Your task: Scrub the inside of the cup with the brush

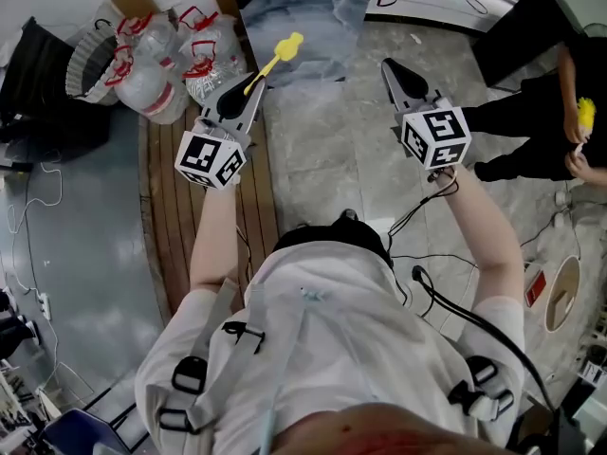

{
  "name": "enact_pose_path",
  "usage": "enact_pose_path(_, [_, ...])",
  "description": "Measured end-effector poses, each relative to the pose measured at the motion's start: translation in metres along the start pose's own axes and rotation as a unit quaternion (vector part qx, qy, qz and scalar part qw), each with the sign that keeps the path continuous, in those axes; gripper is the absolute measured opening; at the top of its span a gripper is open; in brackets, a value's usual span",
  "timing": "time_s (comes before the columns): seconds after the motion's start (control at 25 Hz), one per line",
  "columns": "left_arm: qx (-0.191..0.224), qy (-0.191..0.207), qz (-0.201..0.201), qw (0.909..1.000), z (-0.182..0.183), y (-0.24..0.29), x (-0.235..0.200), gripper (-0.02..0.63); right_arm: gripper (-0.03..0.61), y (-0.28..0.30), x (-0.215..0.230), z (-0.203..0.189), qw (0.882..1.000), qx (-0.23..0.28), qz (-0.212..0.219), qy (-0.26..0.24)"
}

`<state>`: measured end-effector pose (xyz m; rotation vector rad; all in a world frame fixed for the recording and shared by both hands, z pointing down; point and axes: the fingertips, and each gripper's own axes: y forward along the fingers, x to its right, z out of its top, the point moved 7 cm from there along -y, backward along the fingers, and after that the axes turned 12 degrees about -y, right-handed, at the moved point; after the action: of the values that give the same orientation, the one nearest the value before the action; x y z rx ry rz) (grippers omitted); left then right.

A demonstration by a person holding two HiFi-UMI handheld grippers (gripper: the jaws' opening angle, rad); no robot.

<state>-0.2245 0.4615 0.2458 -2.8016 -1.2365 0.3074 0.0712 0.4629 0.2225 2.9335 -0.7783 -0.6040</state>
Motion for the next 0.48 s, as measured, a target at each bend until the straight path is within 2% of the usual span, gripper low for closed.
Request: enact_pose_path(0.48, [-0.009,0.003,0.026,0.9996,-0.007,0.013,-0.009,0.037,0.018,0.019,0.020,-0.014,1.000,0.009,0.010,0.013])
